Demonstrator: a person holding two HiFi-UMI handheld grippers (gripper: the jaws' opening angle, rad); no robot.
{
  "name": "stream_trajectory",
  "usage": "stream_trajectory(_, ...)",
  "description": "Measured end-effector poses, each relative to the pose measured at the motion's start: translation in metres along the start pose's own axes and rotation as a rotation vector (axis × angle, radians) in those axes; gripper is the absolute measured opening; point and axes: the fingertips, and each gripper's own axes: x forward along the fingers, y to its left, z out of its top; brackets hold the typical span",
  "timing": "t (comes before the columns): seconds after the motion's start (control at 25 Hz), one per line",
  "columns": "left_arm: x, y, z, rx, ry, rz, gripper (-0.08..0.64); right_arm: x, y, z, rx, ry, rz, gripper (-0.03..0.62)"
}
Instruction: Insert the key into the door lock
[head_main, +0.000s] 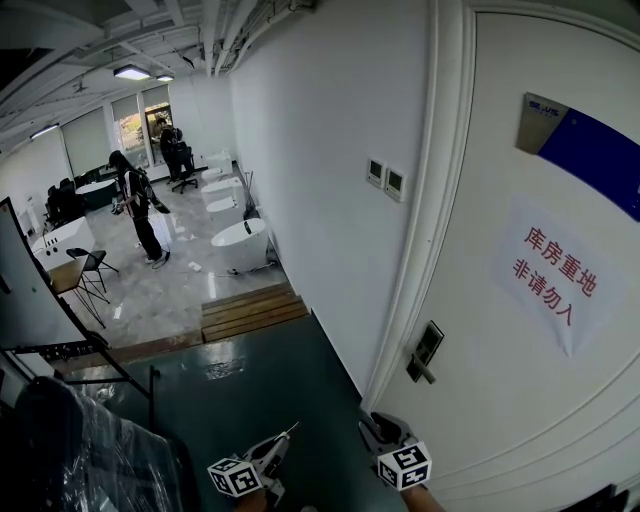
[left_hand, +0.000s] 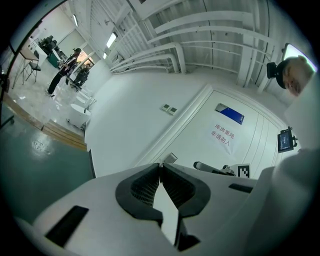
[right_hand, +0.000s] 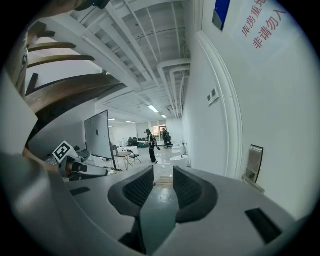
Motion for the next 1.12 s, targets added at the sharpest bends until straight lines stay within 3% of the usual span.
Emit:
stream_trajectory(0.56,0.005,0.032,0.026,0.01,0.022,-0.054,0.034,0.034,0.008,0.004,-0.006,-0.023,-0.058,0.109)
stream_trajectory(1.12,0.022,0.03,0.015,-0.007,0.046,-0.09,0.034,0.016,-0.009,-0.002,-0.002,-0.027,-0.118,0.109)
